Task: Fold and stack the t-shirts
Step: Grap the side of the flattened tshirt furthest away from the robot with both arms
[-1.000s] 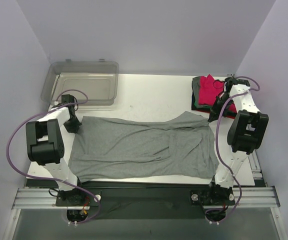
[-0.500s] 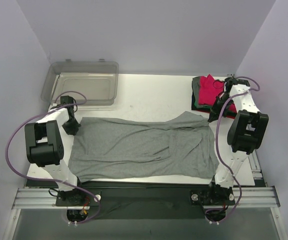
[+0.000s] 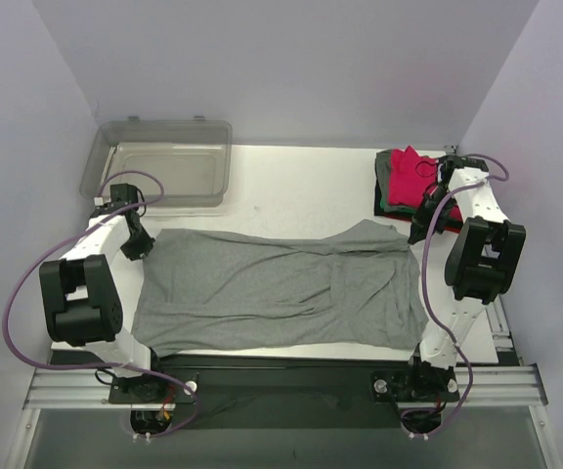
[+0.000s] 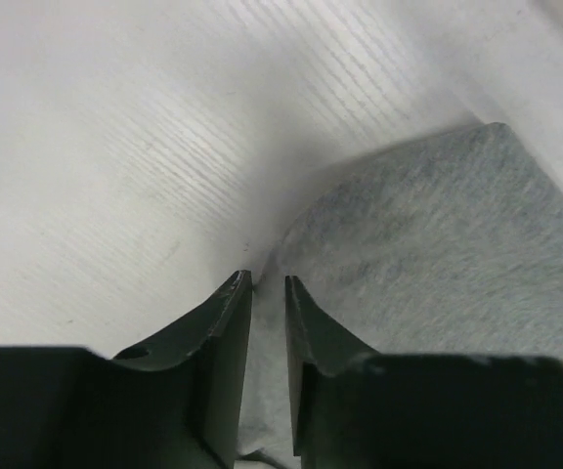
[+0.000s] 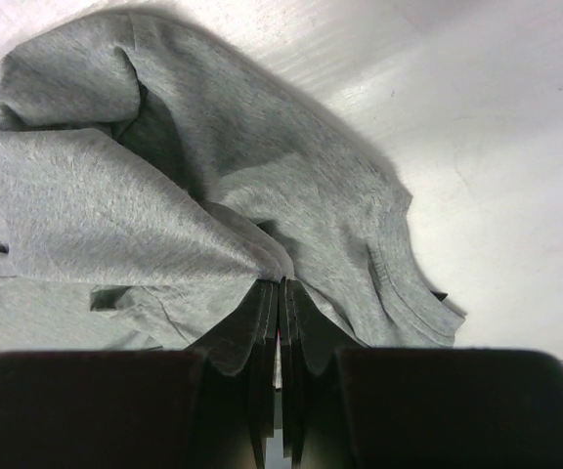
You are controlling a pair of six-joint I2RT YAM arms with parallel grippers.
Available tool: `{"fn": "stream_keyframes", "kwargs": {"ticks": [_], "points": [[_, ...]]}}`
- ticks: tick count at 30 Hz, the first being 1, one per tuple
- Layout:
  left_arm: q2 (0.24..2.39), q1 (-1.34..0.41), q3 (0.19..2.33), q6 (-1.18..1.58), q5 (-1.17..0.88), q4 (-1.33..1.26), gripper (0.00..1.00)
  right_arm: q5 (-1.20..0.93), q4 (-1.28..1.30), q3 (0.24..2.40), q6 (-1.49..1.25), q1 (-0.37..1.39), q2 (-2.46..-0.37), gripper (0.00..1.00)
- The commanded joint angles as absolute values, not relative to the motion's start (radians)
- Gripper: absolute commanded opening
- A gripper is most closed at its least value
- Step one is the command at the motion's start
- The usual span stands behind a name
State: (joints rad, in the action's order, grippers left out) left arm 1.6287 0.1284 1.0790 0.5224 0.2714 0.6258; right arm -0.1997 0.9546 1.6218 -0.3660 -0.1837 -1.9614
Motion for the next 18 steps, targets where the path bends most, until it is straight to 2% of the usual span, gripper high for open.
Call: {"fn": "stream_keyframes", "kwargs": {"ticks": [1,2,5,12,18], "points": [[1.617,0.135,1.132,0.531,0.203,0.555,0.34,-0.173,1.017,1.611,-0.37,-0.187,-1.902,0.0],[1.629,0.137,1.153,0.531,0.16,0.54,0.44,-0.176,1.019,1.612,-0.371,-0.189,-1.904,0.0],[1.699,0.138,1.204,0.541,0.094,0.491,0.51,-0.179,1.019,1.618,-0.368,-0.187,-1.902,0.0],[1.834,0.137,1.333,0.604,0.095,0.434,0.47,-0.184,1.022,1.624,-0.365,-0.187,-1.894,0.0],[1.901,0.124,1.378,0.615,0.12,0.486,0.46,-0.186,1.025,1.626,-0.367,-0.189,-1.896,0.0]]}}
